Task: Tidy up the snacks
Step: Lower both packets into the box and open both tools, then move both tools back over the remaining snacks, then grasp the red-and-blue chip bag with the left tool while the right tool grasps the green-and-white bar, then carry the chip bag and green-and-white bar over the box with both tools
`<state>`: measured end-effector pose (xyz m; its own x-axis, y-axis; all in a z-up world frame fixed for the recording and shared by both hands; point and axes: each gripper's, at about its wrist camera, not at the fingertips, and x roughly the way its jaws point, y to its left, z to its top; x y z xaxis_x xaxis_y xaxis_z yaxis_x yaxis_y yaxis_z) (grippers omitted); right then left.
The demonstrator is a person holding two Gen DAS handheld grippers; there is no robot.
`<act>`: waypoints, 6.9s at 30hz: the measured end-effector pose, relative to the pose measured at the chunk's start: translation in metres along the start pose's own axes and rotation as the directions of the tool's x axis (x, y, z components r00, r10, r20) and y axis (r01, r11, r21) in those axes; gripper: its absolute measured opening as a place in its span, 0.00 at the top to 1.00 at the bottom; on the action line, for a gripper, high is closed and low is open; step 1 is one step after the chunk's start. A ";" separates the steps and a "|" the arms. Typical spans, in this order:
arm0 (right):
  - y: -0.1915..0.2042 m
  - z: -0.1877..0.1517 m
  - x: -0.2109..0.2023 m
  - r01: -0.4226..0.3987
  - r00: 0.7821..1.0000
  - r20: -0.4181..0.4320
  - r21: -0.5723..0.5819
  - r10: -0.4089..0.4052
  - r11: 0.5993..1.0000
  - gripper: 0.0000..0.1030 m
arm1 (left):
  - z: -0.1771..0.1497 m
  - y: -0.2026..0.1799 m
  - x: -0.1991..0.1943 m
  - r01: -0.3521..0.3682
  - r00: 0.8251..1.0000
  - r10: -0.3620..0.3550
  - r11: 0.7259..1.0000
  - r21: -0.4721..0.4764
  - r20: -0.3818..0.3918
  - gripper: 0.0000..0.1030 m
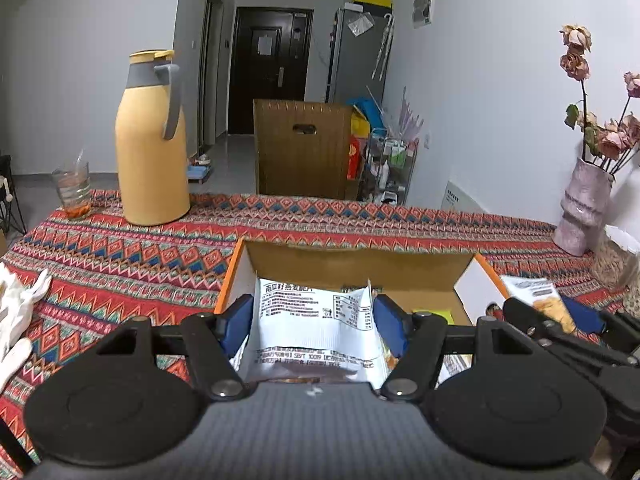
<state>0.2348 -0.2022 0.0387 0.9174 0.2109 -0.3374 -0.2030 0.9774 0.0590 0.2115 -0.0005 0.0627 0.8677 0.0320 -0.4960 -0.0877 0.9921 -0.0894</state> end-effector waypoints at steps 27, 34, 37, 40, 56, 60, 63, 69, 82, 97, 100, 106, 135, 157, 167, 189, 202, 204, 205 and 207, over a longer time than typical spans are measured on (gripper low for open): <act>-0.004 -0.031 0.045 0.096 0.992 -0.089 0.026 -0.093 0.995 0.01 | -0.018 0.014 0.042 -0.017 1.000 0.018 0.999 -0.049 0.021 0.00; -0.006 -0.032 0.046 0.103 0.990 -0.105 0.040 -0.098 0.994 0.01 | -0.019 0.012 0.043 -0.024 1.000 0.024 0.999 -0.043 0.008 0.00; -0.006 -0.032 0.045 0.098 0.989 -0.113 0.041 -0.093 0.994 0.01 | -0.018 0.011 0.041 -0.027 1.000 0.027 0.999 -0.042 0.012 0.00; -0.008 -0.031 0.043 0.098 0.989 -0.117 0.049 -0.092 0.994 0.01 | -0.016 0.009 0.038 -0.038 0.999 0.038 0.999 -0.037 0.019 0.00; -0.010 -0.013 -0.007 0.070 0.997 -0.031 0.056 -0.068 0.996 0.00 | -0.019 0.012 -0.015 -0.047 0.999 0.047 0.999 -0.011 0.007 0.00; -0.010 -0.020 -0.029 0.063 0.997 -0.038 0.048 -0.061 0.997 0.00 | -0.030 0.015 -0.028 -0.016 1.000 0.016 1.000 -0.007 -0.021 0.00; -0.012 -0.030 -0.044 0.069 0.997 -0.048 0.043 -0.067 0.997 0.00 | -0.043 0.014 -0.035 -0.008 0.999 0.008 1.000 0.010 -0.049 0.00; -0.016 -0.053 -0.071 0.086 0.993 -0.087 0.033 -0.083 0.996 0.00 | -0.068 0.013 -0.040 0.007 0.994 -0.005 1.000 0.021 -0.112 0.00; -0.027 -0.099 -0.099 0.124 0.976 -0.184 0.051 -0.113 0.991 0.00 | -0.105 -0.001 -0.044 0.083 0.975 -0.072 0.996 0.041 -0.209 0.00; -0.040 -0.125 -0.102 0.156 0.956 -0.263 0.075 -0.132 0.985 0.00 | -0.128 -0.011 -0.020 0.145 0.944 -0.147 0.989 -0.027 -0.296 0.12; -0.039 -0.126 -0.101 0.157 0.953 -0.271 0.076 -0.131 0.985 0.00 | -0.129 -0.009 -0.019 0.161 0.939 -0.168 0.986 -0.049 -0.302 0.21; -0.035 -0.128 -0.100 0.156 0.951 -0.281 0.068 -0.131 0.985 0.00 | -0.129 -0.009 -0.026 0.172 0.946 -0.174 0.985 -0.034 -0.273 0.33; 0.051 -0.102 -0.080 0.051 0.962 -0.272 0.071 -0.030 0.996 0.00 | -0.132 0.072 -0.057 0.026 0.987 -0.023 1.000 0.016 -0.158 0.43; 0.075 -0.120 -0.058 0.092 0.923 -0.374 -0.002 -0.086 0.996 0.18 | -0.144 0.087 -0.046 -0.013 0.981 0.004 0.999 -0.043 -0.192 0.12; 0.069 -0.123 -0.071 0.025 0.939 -0.343 -0.018 -0.030 1.000 0.47 | -0.146 0.088 -0.044 -0.032 0.976 0.022 0.998 -0.045 -0.215 0.03; 0.050 -0.118 -0.091 0.012 0.961 -0.277 0.016 -0.007 1.000 0.64 | -0.140 0.069 -0.066 -0.013 0.988 0.013 1.000 0.000 -0.155 0.47; 0.035 -0.086 -0.098 0.019 0.985 -0.171 0.006 -0.018 1.000 0.64 | -0.101 0.048 -0.086 0.040 0.996 -0.039 0.999 0.011 -0.080 0.47; 0.035 -0.078 -0.096 0.018 0.988 -0.153 0.001 -0.018 1.000 0.64 | -0.091 0.044 -0.086 0.045 0.997 -0.044 0.999 0.016 -0.065 0.47; 0.034 -0.074 -0.095 0.018 0.989 -0.144 -0.001 -0.018 1.000 0.64 | -0.086 0.042 -0.087 0.046 0.997 -0.045 0.999 0.019 -0.057 0.47; 0.033 -0.065 -0.090 0.020 0.992 -0.125 -0.005 -0.021 1.000 0.64 | -0.076 0.037 -0.086 0.050 0.998 -0.049 0.998 0.022 -0.043 0.47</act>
<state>0.1230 -0.1896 0.0105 0.8716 0.1872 -0.4530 -0.1862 0.9814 0.0472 0.0966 0.0243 0.0361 0.8491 -0.0219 -0.5277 -0.0333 0.9949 -0.0949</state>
